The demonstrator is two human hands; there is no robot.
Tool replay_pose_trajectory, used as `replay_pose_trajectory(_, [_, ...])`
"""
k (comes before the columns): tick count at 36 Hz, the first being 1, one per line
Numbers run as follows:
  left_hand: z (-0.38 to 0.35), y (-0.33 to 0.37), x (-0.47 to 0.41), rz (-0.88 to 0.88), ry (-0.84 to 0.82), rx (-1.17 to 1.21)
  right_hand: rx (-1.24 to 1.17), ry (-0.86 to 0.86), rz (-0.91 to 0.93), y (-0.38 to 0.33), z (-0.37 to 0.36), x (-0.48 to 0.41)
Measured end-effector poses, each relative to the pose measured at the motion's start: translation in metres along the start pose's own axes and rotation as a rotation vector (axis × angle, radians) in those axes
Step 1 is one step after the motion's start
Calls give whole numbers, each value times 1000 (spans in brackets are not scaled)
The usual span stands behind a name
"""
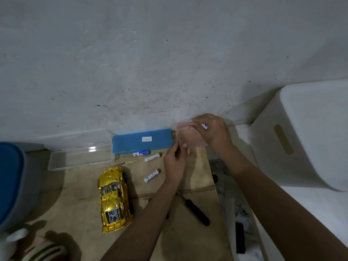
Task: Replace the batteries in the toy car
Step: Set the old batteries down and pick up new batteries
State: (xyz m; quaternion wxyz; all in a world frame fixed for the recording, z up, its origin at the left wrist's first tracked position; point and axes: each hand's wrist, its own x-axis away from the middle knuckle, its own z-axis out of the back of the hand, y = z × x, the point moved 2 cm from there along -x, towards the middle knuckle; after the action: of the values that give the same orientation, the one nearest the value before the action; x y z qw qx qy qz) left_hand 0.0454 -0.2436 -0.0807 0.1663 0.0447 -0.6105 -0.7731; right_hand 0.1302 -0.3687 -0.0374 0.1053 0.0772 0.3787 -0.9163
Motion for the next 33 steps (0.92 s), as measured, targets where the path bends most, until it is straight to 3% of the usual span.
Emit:
replay_pose_trajectory(9, [-6,1,1,76,98,108,65,173,77,-4,-4,5])
replay_pose_trajectory(16, [-4,-1,8,26,55,42,14,259,-44,-3,-3,7])
replay_pose_trajectory(23, [-1,-10,15,3,47,-69,9,130,90,0,-15,17])
replay_pose_trajectory(27, [1,-14,17,-1,32,-87,74,-57,180,10,-28,21])
replay_pose_trajectory(33, [4,-19,18,-24,37,-178,88,-492,-41,13,-47,19])
